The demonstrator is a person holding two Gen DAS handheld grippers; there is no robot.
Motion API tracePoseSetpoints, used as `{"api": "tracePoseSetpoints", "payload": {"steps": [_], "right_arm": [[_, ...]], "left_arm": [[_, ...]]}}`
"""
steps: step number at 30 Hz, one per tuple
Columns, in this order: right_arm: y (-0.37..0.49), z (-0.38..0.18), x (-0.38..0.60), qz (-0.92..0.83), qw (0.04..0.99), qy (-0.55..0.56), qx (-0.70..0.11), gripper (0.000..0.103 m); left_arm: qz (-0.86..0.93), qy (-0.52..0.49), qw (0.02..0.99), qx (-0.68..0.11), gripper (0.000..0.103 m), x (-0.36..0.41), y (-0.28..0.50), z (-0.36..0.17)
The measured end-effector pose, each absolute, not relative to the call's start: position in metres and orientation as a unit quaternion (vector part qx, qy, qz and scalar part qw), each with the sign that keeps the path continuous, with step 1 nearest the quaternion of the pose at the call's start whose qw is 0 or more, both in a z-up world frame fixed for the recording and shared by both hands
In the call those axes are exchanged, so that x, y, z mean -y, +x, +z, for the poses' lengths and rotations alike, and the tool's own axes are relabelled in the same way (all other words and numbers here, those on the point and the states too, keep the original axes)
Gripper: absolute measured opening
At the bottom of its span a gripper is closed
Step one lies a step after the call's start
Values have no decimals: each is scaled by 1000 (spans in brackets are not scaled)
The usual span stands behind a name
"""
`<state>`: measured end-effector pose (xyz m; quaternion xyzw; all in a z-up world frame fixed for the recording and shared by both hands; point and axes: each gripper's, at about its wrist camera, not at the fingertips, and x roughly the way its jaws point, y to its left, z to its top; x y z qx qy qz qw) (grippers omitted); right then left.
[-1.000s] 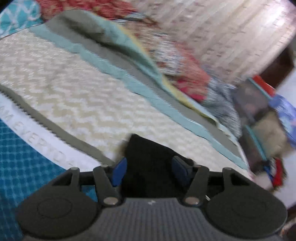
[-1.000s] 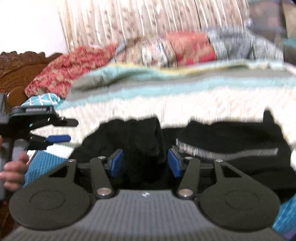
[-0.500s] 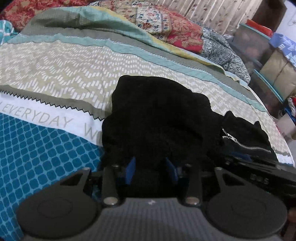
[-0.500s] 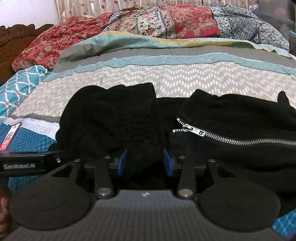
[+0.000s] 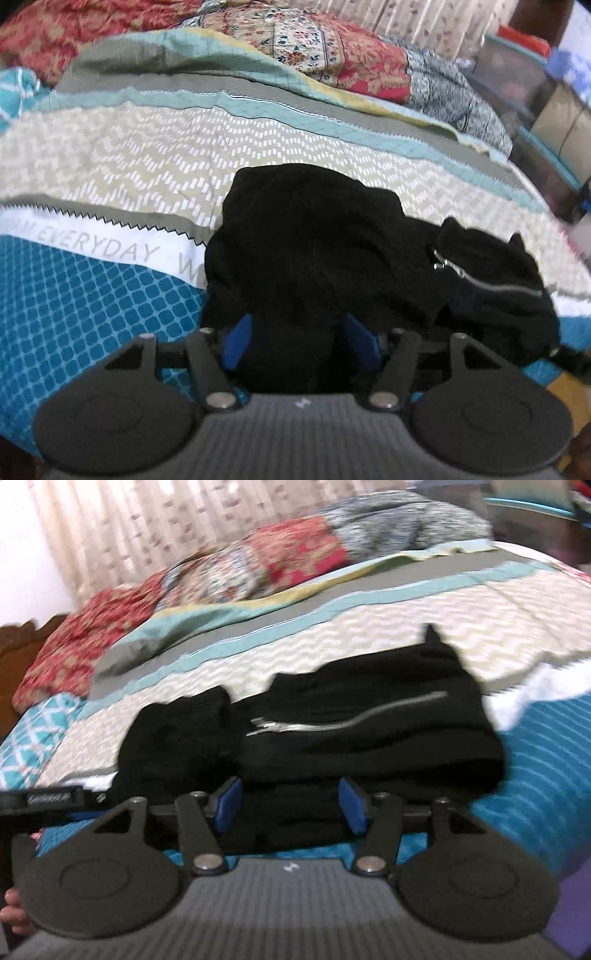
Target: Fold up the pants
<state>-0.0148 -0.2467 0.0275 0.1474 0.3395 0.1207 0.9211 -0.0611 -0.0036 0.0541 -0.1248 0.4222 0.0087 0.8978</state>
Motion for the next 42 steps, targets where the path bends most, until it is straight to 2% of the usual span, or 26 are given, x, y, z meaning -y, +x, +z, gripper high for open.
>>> {"api": "tracePoseSetpoints", "payload": {"steps": [2, 8, 12, 15, 17, 22, 28, 42], "right_arm": [[-15, 23, 260, 109, 921, 156, -341, 61], [-7, -15, 279, 85, 881, 219, -411, 61], [-10, -15, 268, 100, 892, 194, -397, 75], [-14, -17, 264, 100, 898, 196, -382, 80], [-15, -19, 260, 104, 901, 191, -374, 83], [-13, -21, 263, 122, 903, 185, -368, 95], [-11, -22, 264, 144, 897, 194, -371, 103], [-15, -23, 257, 144, 901, 167, -373, 103]], "left_arm": [[10, -107, 899, -424, 67, 12, -62, 53], [22, -90, 895, -436, 72, 20, -61, 43], [23, -102, 890, -443, 78, 17, -60, 38], [17, -100, 889, -447, 88, 19, -59, 36], [8, -98, 885, -454, 103, 20, -59, 33], [18, -100, 876, -471, 103, 18, -60, 21], [16, -103, 875, -473, 103, 16, -60, 20], [15, -84, 887, -454, 103, 22, -67, 16]]}}
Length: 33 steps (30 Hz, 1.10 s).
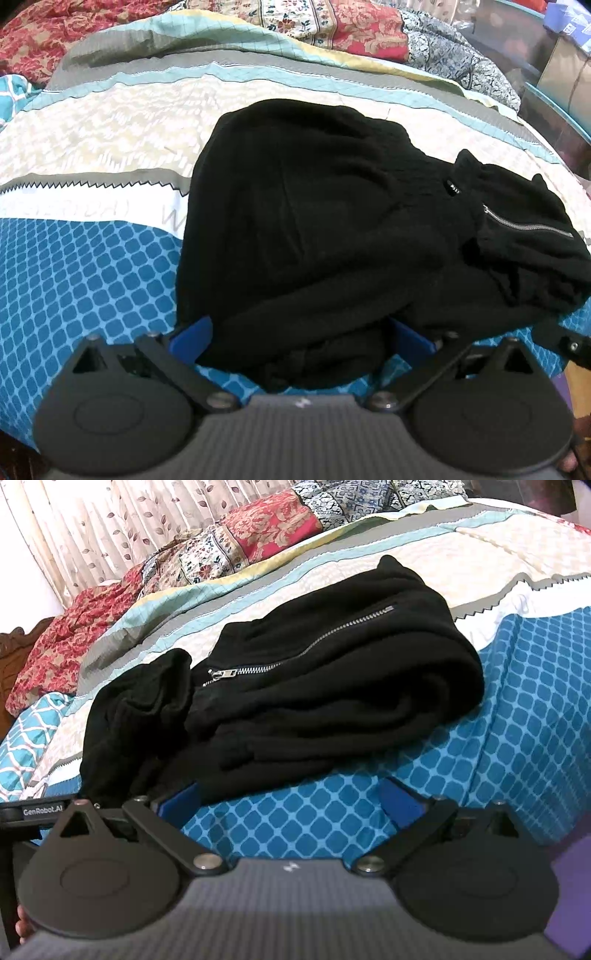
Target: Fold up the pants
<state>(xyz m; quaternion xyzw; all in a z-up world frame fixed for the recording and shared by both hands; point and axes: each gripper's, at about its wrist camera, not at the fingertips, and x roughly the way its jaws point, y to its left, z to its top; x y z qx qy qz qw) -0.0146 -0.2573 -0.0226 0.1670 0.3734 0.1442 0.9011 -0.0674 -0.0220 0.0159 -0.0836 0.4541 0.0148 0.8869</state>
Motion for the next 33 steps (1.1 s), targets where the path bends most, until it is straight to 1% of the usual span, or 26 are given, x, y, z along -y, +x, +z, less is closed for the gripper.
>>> {"api": "tracePoseSetpoints", "payload": {"steps": [7, 17, 18, 19, 20, 22, 26, 30, 31, 32, 33], "right_arm": [[-15, -23, 259, 146, 901, 170, -372, 103], [-17, -18, 264, 148, 896, 190, -372, 103], [-18, -14, 267, 149, 895, 201, -370, 103], [-21, -10, 273, 149, 895, 214, -361, 98], [-24, -5, 279, 150, 898, 226, -347, 97], [-30, 6, 293, 140, 909, 234, -315, 96], [-28, 19, 322, 98, 929, 238, -267, 95], [-3, 12, 342, 70, 926, 255, -269, 94], [5, 7, 344, 71, 925, 253, -275, 93], [15, 0, 345, 71, 922, 249, -289, 88], [25, -6, 342, 74, 914, 246, -313, 57]], "left_arm": [[10, -105, 887, -449, 103, 14, -74, 20], [5, -69, 885, -460, 103, 24, -73, 25], [-1, -66, 887, -457, 103, 23, -74, 30], [-8, -64, 891, -450, 103, 22, -76, 36], [-17, -65, 896, -438, 103, 19, -80, 43], [-33, -77, 904, -419, 103, 11, -86, 57], [-50, -124, 904, -407, 103, -5, -86, 75], [-79, -170, 894, -406, 103, -10, -74, 84], [-88, -175, 892, -407, 103, -8, -71, 85], [-97, -178, 890, -409, 103, -5, -65, 88], [-106, -181, 887, -412, 103, -1, -58, 91]]}}
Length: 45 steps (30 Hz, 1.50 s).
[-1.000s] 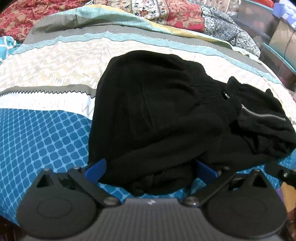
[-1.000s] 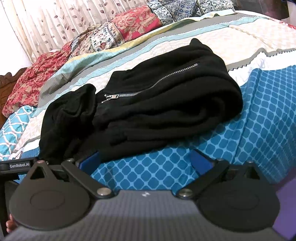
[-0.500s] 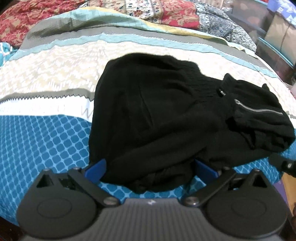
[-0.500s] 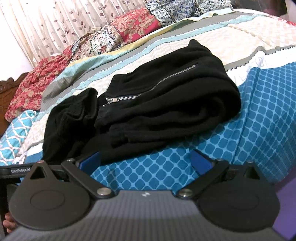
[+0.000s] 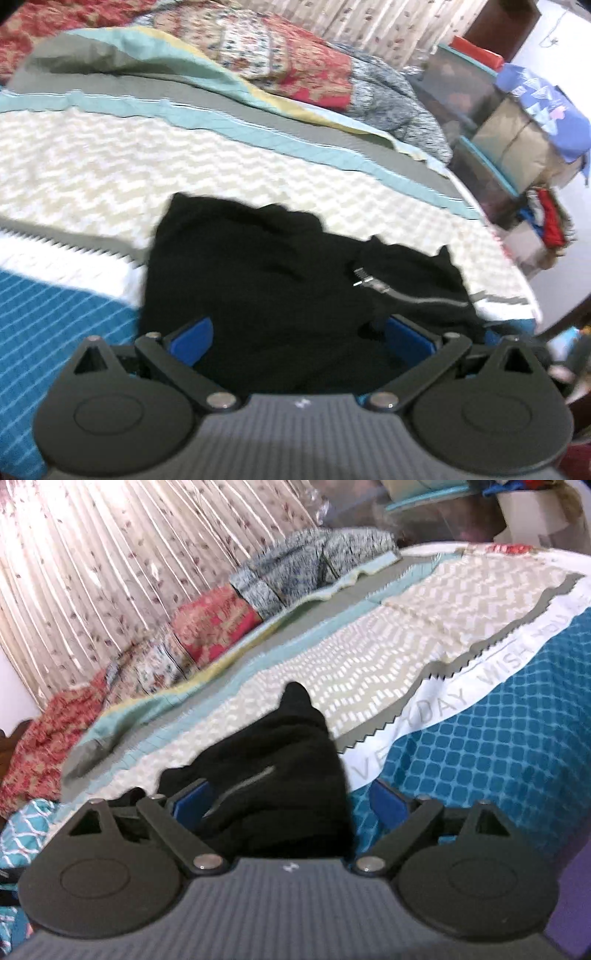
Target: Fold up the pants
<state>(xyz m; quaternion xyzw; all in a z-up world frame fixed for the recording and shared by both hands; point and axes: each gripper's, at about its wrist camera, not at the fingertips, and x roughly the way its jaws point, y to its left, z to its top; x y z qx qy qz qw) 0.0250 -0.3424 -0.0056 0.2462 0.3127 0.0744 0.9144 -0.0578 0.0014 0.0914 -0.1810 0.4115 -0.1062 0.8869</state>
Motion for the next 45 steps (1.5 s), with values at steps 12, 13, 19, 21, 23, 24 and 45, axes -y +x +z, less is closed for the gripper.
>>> {"api": "tracePoseSetpoints", "payload": {"steps": [12, 13, 19, 21, 23, 24, 45], "right_arm": [[-20, 48, 225, 182, 956, -18, -227, 31], [-22, 48, 221, 189, 956, -30, -223, 31], [-35, 51, 213, 212, 955, -53, -198, 36], [-38, 48, 222, 212, 958, -45, -187, 58], [-41, 38, 229, 190, 963, -50, -184, 88], [-40, 33, 229, 189, 961, -53, -193, 86], [-35, 39, 68, 371, 883, -161, -238, 53]], "left_arm": [[-217, -72, 870, -437, 103, 133, 43, 121], [-220, -65, 866, -444, 103, 144, 47, 118], [-206, -31, 865, -457, 28, 158, 57, 99], [-217, -69, 858, -460, 24, 141, 55, 98], [-213, -79, 862, -454, 23, 128, 52, 100], [-214, -88, 861, -453, 23, 120, 50, 100], [-43, -213, 874, -435, 39, -75, 15, 70]]}}
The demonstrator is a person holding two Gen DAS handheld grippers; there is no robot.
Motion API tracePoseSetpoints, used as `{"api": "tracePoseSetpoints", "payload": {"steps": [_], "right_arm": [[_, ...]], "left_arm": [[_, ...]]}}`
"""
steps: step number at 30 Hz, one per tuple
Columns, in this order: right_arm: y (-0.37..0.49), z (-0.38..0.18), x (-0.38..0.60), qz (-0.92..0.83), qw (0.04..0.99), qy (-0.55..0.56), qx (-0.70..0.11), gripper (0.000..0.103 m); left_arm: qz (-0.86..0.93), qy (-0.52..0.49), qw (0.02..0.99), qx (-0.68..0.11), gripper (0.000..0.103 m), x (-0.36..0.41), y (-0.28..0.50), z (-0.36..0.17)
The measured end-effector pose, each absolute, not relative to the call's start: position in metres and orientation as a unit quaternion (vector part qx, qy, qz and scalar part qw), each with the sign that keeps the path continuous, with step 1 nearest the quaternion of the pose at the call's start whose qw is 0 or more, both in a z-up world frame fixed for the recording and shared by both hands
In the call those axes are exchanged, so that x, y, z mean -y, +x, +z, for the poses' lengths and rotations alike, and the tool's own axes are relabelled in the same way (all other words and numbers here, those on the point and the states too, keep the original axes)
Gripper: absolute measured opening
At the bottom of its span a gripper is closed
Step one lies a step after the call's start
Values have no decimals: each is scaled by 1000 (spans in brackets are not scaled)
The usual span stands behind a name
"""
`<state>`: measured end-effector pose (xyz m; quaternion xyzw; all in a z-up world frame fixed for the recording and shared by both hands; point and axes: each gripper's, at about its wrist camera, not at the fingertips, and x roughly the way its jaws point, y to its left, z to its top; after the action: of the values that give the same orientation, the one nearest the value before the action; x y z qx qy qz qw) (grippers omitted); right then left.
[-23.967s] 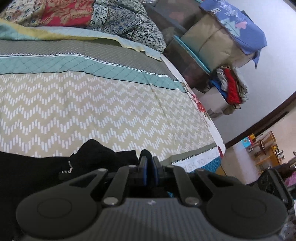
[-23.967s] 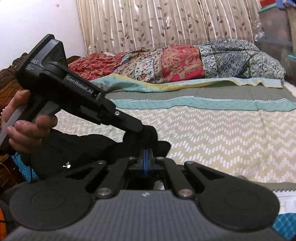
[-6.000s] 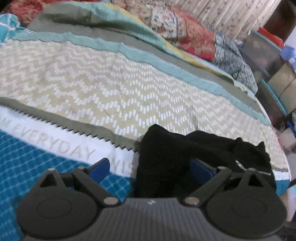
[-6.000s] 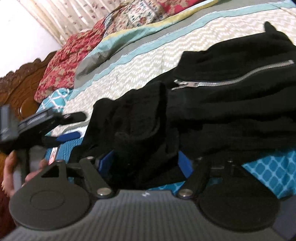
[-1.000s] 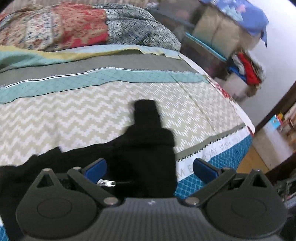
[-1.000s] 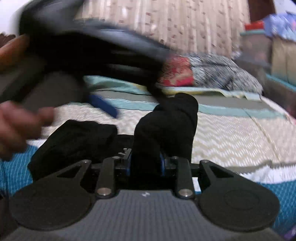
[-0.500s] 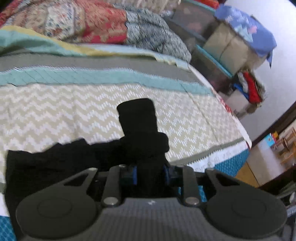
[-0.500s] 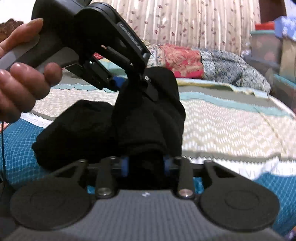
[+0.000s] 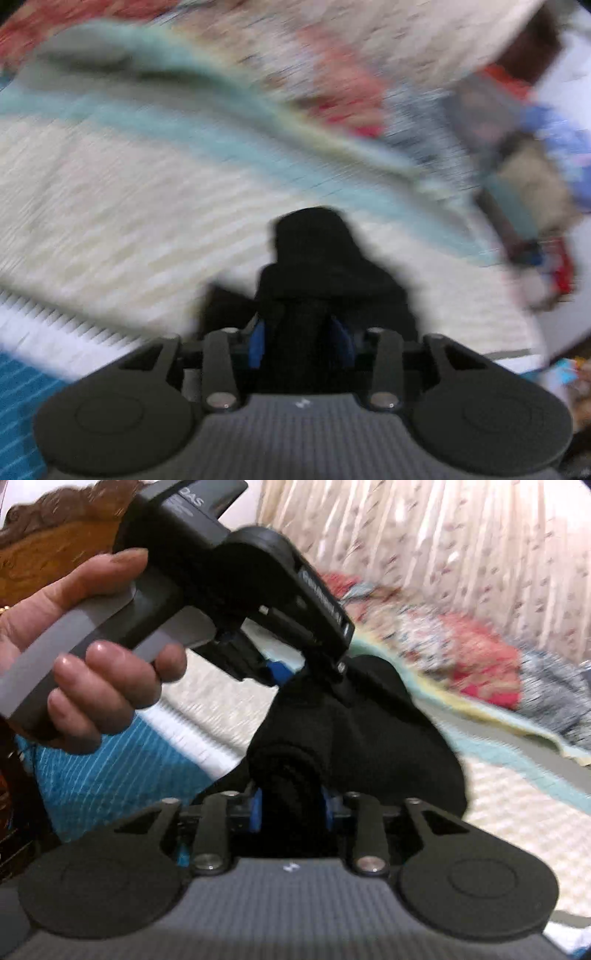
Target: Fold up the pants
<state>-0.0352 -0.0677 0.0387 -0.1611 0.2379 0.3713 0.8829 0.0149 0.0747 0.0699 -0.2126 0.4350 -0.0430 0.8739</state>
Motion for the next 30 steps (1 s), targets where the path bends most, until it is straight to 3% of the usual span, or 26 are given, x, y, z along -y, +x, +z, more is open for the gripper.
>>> {"api": "tracePoseSetpoints", "payload": {"steps": [1, 2, 4, 7, 12, 14, 16, 19, 24, 27, 30], "right_arm": [[-32, 27, 59, 389, 866, -174, -260, 66], [-32, 16, 54, 393, 860, -190, -265, 68], [-40, 12, 53, 393, 860, -211, -246, 73], [-42, 33, 70, 421, 857, -174, -241, 75], [-58, 58, 118, 411, 881, -69, -222, 71], [-56, 63, 136, 381, 897, -33, -222, 59], [-48, 63, 147, 343, 908, -1, -240, 37], [-26, 52, 156, 276, 915, 38, -291, 21], [-6, 14, 139, 291, 862, 58, -410, 23], [-10, 23, 138, 303, 865, 53, -397, 23], [6, 43, 158, 290, 882, 71, -364, 23]], "left_arm": [[-16, -207, 863, -460, 40, -79, 17, 54], [5, -208, 853, -479, 52, -84, 18, 38], [18, -232, 851, -470, 65, -93, 11, 31], [17, -232, 861, -452, 78, -93, 5, 44], [-8, -244, 872, -424, 81, -87, -13, 71], [-24, -238, 880, -409, 82, -77, -19, 82], [-49, -228, 888, -395, 81, -62, -24, 91], [-100, -232, 893, -372, 75, -45, -29, 100], [-102, -177, 894, -399, 69, -21, -31, 83], [-57, -180, 874, -448, 67, -30, -31, 49], [-79, -271, 857, -432, 67, -59, -49, 38]]}}
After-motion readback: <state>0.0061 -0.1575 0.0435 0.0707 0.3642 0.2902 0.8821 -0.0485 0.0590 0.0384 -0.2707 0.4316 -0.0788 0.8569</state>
